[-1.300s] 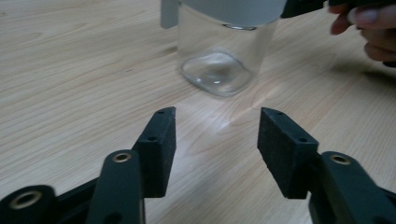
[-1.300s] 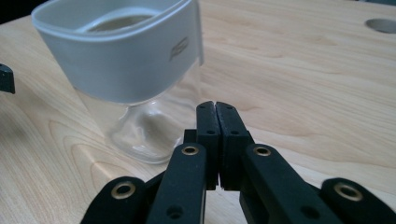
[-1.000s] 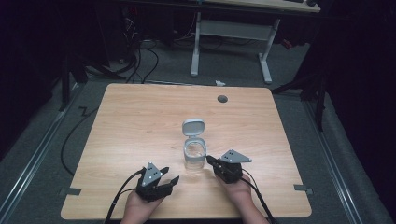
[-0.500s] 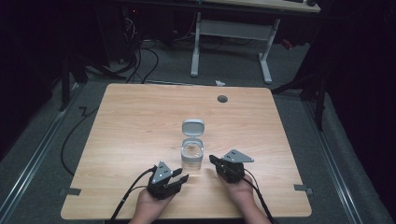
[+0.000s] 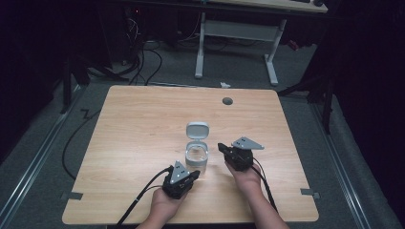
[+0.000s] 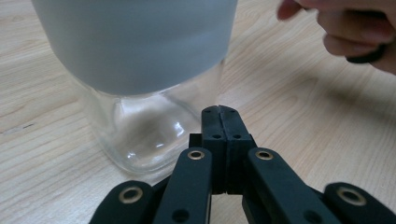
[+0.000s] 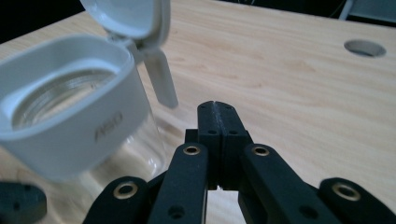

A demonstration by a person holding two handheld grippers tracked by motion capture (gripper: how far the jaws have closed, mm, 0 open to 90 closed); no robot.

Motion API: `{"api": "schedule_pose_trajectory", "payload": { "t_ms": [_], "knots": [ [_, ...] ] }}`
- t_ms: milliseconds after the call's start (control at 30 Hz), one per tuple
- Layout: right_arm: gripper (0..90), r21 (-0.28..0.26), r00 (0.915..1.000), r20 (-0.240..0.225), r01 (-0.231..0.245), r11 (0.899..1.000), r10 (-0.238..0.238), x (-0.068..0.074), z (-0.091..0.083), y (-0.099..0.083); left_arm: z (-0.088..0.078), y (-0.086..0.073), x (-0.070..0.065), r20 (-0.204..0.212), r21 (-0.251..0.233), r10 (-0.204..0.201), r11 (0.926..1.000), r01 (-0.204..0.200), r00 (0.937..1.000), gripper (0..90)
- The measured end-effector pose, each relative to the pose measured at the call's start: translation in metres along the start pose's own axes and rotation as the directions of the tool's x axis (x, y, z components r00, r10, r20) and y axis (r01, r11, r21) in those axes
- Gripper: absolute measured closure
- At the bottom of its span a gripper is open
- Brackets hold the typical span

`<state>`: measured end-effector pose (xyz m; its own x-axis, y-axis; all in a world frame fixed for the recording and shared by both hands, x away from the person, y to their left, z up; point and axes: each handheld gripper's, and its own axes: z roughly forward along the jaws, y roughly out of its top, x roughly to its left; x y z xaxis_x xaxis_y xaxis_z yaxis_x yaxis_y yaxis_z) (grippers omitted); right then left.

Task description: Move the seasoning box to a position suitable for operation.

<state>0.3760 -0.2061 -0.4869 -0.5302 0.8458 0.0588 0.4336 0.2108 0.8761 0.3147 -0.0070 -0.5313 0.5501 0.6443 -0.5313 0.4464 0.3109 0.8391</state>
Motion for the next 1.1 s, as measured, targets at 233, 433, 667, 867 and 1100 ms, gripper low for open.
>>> {"api": "schedule_pose_trajectory", "payload": {
  "t_ms": [233,433,667,867,1100],
  "knots": [
    [89.9,-0.012,0.9999,0.007,0.014,1.0,-0.014,0.001,0.012,0.02,-0.002,0.003,0.003,0.002,-0.032,-0.046,0.9984,0.046,0.999,90.0],
    [89.8,-0.024,0.9998,0.016,0.016,1.0,-0.015,-0.002,0.018,0.031,-0.001,0.002,0.002,0.002,-0.023,-0.035,0.9991,0.035,0.9994,90.0],
    [89.8,-0.043,0.9998,0.014,0.014,0.999,-0.014,-0.003,0.024,0.045,0.001,0.003,0.003,-0.006,-0.012,-0.053,0.9985,0.053,0.9986,90.0],
    [89.8,-0.052,0.9998,0.007,0.017,0.999,-0.017,-0.002,0.026,0.053,0.002,0.004,0.005,-0.018,-0.008,-0.062,0.9981,0.062,0.9979,90.0],
    [89.7,-0.06,0.9999,0.002,0.012,0.998,-0.012,-0.002,0.029,0.058,0.003,0.004,0.005,-0.022,-0.007,-0.059,0.9982,0.059,0.998,90.0]
  ]
}}
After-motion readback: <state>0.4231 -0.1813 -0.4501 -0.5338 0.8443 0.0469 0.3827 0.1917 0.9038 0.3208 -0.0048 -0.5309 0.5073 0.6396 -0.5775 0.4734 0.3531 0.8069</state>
